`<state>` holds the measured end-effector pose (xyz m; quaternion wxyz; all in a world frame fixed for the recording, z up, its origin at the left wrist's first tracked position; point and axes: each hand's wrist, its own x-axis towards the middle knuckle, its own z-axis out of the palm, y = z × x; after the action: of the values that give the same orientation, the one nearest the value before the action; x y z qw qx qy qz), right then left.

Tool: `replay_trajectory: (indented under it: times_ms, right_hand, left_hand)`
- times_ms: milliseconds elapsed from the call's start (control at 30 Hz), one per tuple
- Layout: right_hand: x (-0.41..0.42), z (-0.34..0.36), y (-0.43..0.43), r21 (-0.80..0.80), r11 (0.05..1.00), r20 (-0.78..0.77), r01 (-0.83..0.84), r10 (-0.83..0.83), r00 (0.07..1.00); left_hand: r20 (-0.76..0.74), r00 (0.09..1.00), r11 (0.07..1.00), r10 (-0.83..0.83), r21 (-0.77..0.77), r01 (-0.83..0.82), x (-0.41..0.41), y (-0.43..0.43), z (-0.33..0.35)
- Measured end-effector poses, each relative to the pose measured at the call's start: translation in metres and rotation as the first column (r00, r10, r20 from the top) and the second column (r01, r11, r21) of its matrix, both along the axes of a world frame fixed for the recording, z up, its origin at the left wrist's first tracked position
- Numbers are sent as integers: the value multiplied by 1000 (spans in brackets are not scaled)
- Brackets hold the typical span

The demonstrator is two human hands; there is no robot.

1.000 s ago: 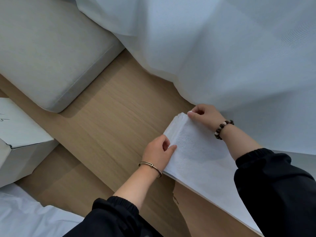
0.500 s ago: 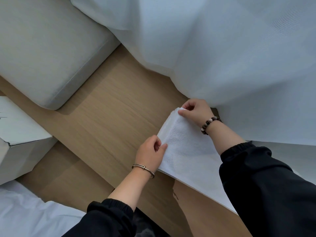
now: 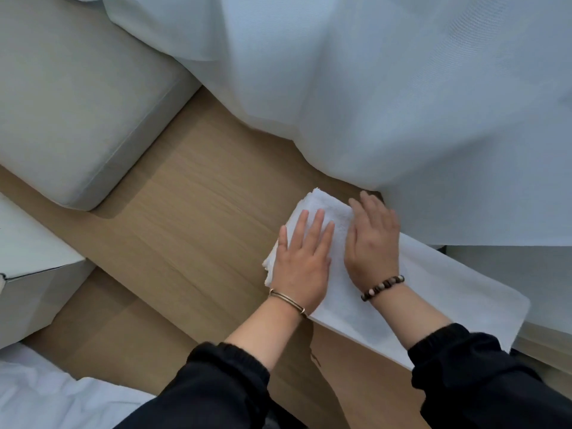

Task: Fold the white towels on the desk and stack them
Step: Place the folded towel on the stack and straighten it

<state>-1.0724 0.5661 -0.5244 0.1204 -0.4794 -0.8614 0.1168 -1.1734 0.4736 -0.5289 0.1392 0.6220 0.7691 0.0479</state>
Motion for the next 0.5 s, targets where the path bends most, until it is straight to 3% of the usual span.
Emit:
replay_trajectory:
  times_ms: [67, 133, 367, 500]
  right_hand:
    - [7, -13, -3, -163, 987, 268, -12, 56, 962]
    - [14, -32, 1, -215, 977, 391, 16, 71, 918]
    - [18, -38, 7, -175, 984, 337, 26, 35, 941]
    - [42, -25, -13, -146, 965, 275, 216, -170, 946]
  left_hand:
    - [-3, 997, 982, -76, -174, 74, -5, 8, -20]
    - [-20, 996, 971, -92, -222, 86, -10, 12, -37]
    - [-116, 990, 978, -84, -201, 59, -8, 24, -42]
    - [-176, 983, 986, -46, -166, 17, 10, 26, -27]
